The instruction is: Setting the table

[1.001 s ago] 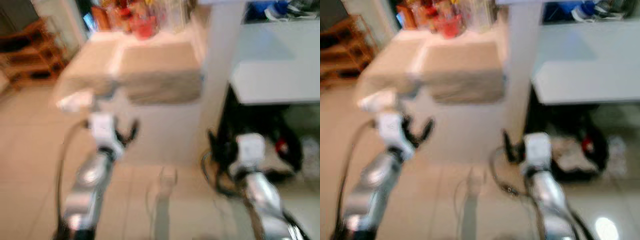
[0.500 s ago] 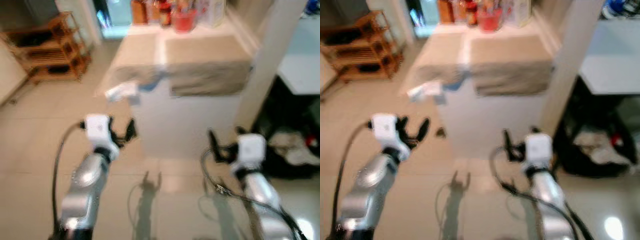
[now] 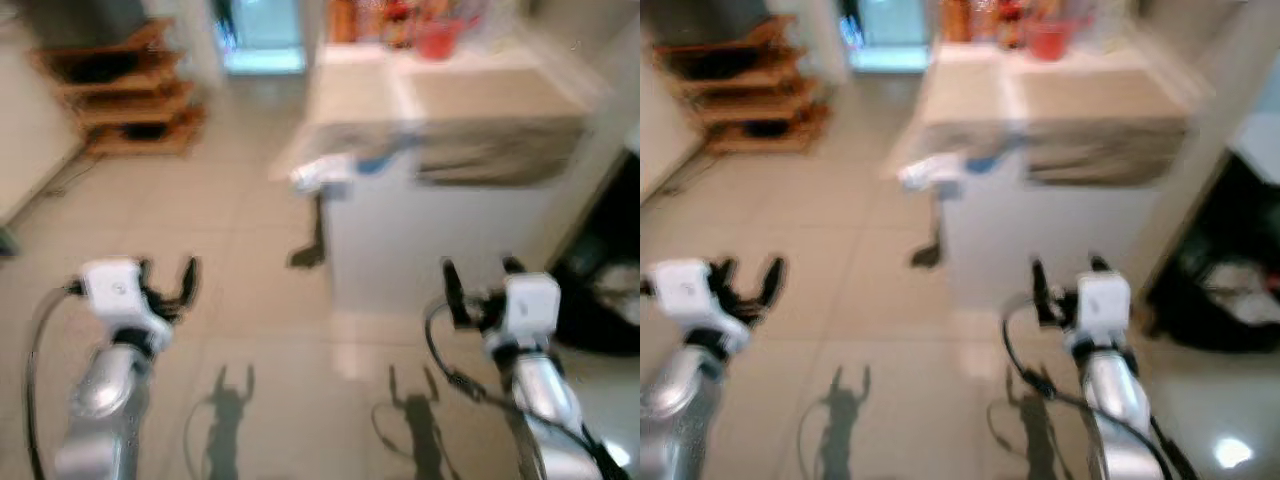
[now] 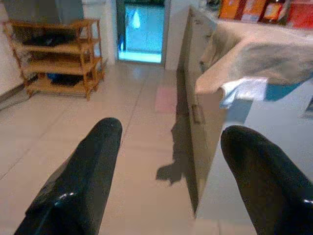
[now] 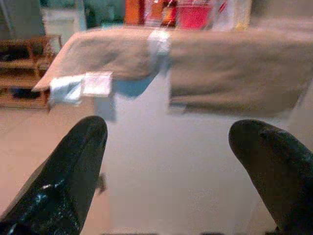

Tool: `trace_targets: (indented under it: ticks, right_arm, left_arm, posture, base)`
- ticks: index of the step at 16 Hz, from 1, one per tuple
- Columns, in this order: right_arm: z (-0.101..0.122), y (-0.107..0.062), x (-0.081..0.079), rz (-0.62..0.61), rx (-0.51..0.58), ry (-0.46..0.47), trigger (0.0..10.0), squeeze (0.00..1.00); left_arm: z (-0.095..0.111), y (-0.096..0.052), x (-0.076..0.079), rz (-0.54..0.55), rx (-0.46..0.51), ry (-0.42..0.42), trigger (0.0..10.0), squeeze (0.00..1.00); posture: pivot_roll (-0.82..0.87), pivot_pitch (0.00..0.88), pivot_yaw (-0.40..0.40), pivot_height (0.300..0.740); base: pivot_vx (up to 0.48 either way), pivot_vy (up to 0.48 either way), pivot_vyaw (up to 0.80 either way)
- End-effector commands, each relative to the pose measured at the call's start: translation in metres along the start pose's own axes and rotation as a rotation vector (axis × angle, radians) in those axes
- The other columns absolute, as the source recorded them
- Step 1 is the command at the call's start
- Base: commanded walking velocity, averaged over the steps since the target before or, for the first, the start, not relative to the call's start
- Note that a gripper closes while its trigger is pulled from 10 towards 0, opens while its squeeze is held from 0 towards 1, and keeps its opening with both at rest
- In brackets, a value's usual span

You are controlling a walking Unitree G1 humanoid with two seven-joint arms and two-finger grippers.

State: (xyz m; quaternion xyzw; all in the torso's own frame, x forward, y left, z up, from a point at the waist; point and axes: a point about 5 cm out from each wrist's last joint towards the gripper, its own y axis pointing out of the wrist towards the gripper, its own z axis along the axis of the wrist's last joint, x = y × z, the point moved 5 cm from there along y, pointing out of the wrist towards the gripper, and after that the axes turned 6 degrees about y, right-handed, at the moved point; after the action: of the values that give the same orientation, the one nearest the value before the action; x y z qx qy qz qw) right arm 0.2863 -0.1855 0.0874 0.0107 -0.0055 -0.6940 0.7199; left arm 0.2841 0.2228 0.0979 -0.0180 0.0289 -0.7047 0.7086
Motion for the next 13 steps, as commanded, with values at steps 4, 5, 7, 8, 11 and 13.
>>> trace_targets:
  ticks: [4, 5, 7, 8, 11, 13]
  right_arm:
    - [0.015, 0.011, -0.008, 0.047, 0.047, -0.011, 10.0, 0.0]
    - [0.015, 0.01, -0.008, 0.049, 0.048, -0.012, 10.0, 0.0]
    - [0.016, 0.01, -0.009, 0.055, 0.052, -0.017, 10.0, 0.0]
    - [0.015, 0.012, -0.008, 0.055, 0.051, -0.02, 10.0, 0.0]
    - [0.015, 0.015, -0.011, 0.062, 0.048, -0.02, 10.0, 0.0]
    - [0.015, 0.016, -0.011, 0.059, 0.047, -0.022, 10.0, 0.0]
  left_arm:
    - [0.013, 0.012, 0.007, -0.021, 0.027, 0.012, 10.0, 0.0]
    - [0.015, 0.014, 0.008, -0.032, 0.026, 0.022, 10.0, 0.0]
    - [0.017, 0.017, 0.009, -0.033, 0.032, 0.015, 10.0, 0.0]
    - [0.017, 0.019, 0.01, -0.035, 0.032, 0.005, 10.0, 0.0]
    - [0.018, 0.024, 0.019, -0.066, 0.035, 0.003, 10.0, 0.0]
    - [0.017, 0.028, 0.022, -0.068, 0.03, -0.003, 10.0, 0.0]
  posture:
    - [-0.1, 0.0, 0.041, 0.74]
    - [-0.11, 0.0, 0.045, 0.74]
    - [-0.11, 0.0, 0.049, 0.74]
    - [-0.11, 0.0, 0.05, 0.74]
    - [-0.12, 0.0, 0.052, 0.74]
    - [-0.13, 0.0, 0.059, 0.74]
  base:
    - [0.0, 0.48, 0.0]
    - [0.0, 0.48, 0.0]
    - [0.0, 0.48, 0.0]
    - [0.0, 0.48, 0.0]
    - [0.0, 0.48, 0.0]
    - [0.0, 0.48, 0.0]
